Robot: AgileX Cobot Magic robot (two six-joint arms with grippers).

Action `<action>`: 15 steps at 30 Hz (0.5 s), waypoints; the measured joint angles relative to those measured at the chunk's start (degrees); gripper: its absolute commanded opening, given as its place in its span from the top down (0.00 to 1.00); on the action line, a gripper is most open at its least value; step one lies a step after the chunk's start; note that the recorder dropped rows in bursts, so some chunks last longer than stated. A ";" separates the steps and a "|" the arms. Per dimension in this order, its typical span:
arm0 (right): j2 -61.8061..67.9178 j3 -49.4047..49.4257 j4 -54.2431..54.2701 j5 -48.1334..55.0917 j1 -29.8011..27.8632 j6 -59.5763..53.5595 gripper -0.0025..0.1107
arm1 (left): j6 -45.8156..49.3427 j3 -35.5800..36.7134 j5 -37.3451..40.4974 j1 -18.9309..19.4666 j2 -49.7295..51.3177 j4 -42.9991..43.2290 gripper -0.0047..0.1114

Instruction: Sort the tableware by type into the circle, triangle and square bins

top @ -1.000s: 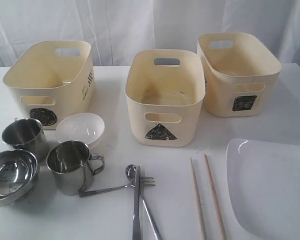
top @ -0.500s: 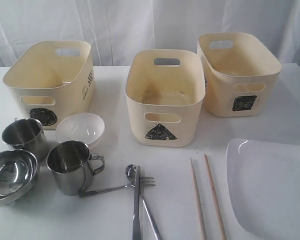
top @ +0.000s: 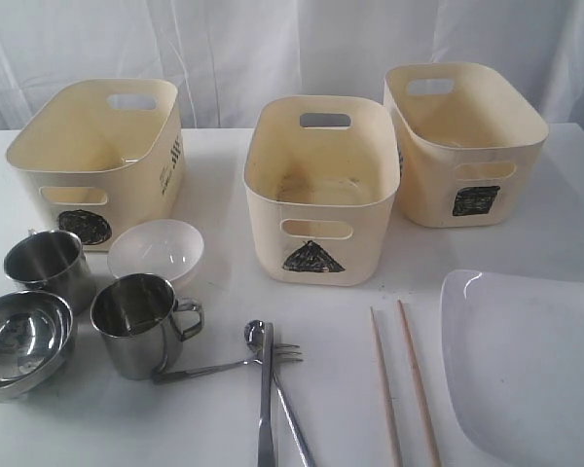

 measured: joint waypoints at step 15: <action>0.00 0.00 0.00 0.00 0.00 0.00 0.98 | 0.26 0.00 -5.96 0.00 18.34 0.26 0.31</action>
